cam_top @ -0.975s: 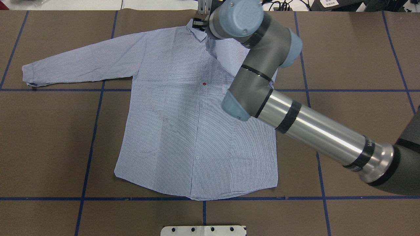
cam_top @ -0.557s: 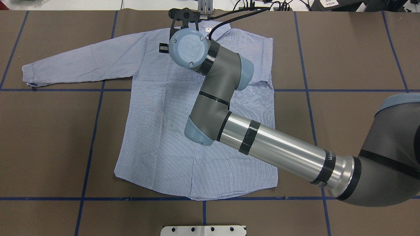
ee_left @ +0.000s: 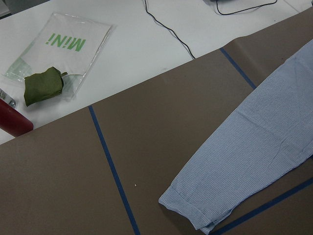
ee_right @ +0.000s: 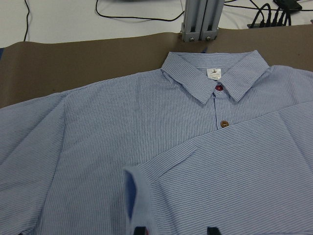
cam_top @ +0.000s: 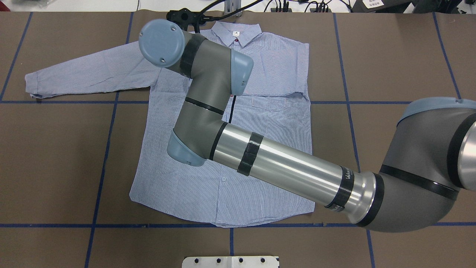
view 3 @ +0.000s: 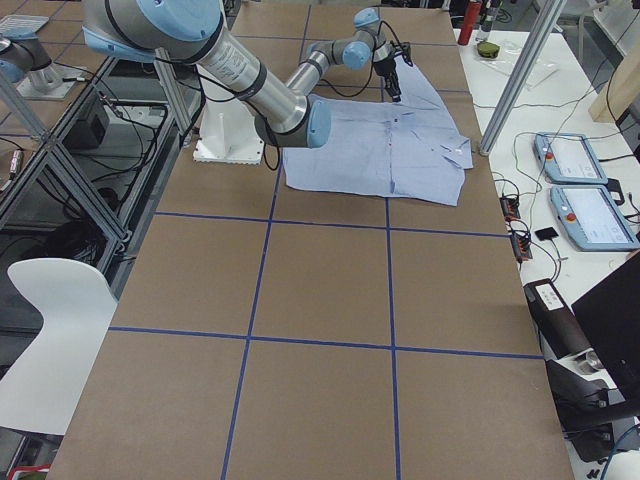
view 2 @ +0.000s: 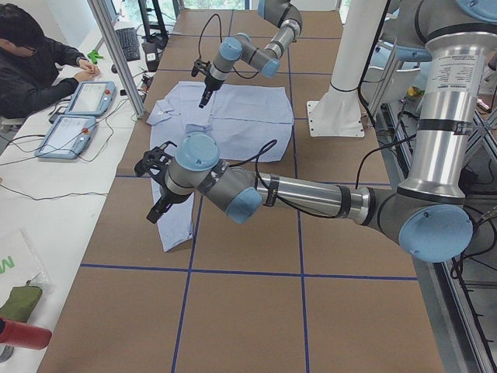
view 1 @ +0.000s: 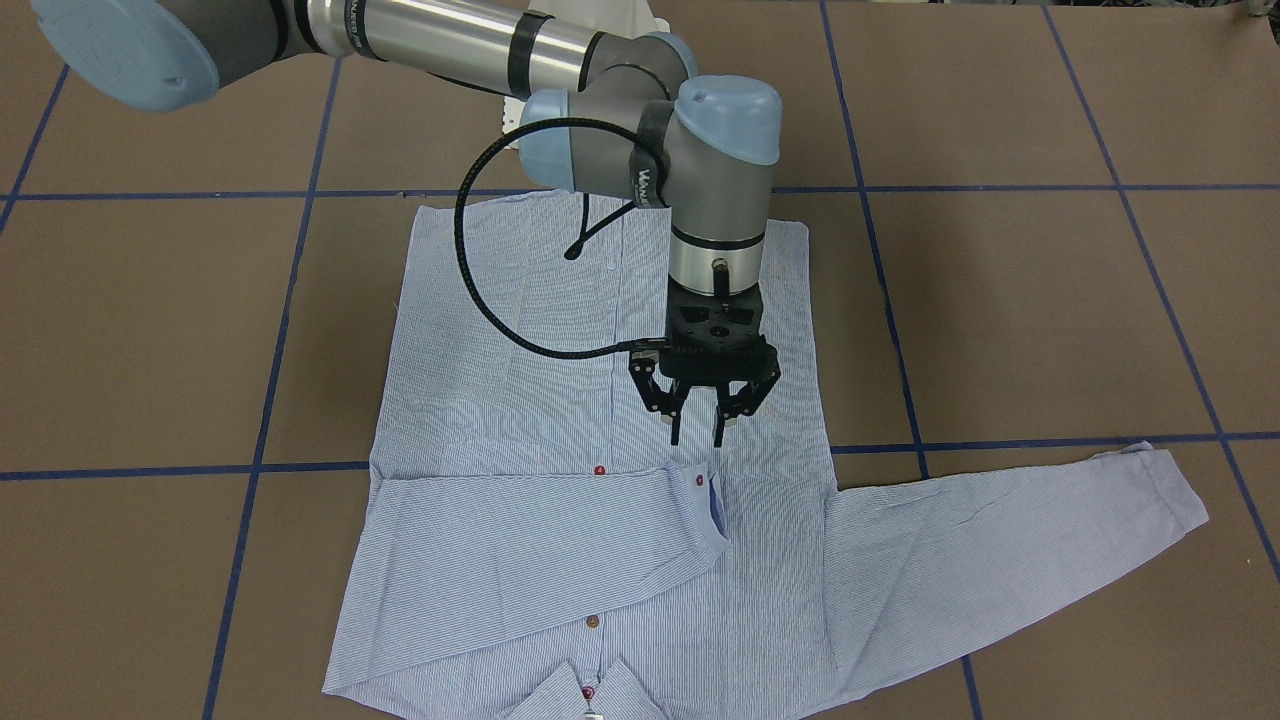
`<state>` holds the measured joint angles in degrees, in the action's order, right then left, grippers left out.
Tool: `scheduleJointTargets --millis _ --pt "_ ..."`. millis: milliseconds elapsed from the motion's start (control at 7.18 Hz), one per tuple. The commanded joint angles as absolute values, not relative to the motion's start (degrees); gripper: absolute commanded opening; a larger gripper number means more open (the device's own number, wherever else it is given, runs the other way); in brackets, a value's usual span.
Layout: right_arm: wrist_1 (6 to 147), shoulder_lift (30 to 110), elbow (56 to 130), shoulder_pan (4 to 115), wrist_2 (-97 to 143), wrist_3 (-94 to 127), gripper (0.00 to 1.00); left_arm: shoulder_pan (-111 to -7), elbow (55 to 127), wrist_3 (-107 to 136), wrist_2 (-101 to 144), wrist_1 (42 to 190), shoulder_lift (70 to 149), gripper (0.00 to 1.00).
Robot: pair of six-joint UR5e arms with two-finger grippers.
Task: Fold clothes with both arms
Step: 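Carry the grasped sleeve across the shirt body toward the other sleeve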
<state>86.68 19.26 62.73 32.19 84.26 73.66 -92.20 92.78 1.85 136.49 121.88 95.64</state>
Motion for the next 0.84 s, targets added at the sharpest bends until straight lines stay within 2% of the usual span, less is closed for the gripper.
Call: scheduleJointTargets --millis 0,139,279,697 --pt "90.4 19.0 63.2 38.0 90.4 72.4 1.0 -92.1 93.5 1.9 136.5 124.9 95.7 1.0" --pt "90.3 21.9 66.1 42.9 98.1 67.4 1.0 -91.8 91.3 3.4 136.4 128.8 96.5 1.0" --pt "90.4 27.6 73.0 47.2 102.5 62.6 1.0 -90.5 89.3 5.9 136.1 132.9 96.8 1.0" --pt "90.3 50.9 94.3 60.1 114.9 43.6 1.0 -87.3 73.1 15.9 134.7 155.0 96.9 1.0"
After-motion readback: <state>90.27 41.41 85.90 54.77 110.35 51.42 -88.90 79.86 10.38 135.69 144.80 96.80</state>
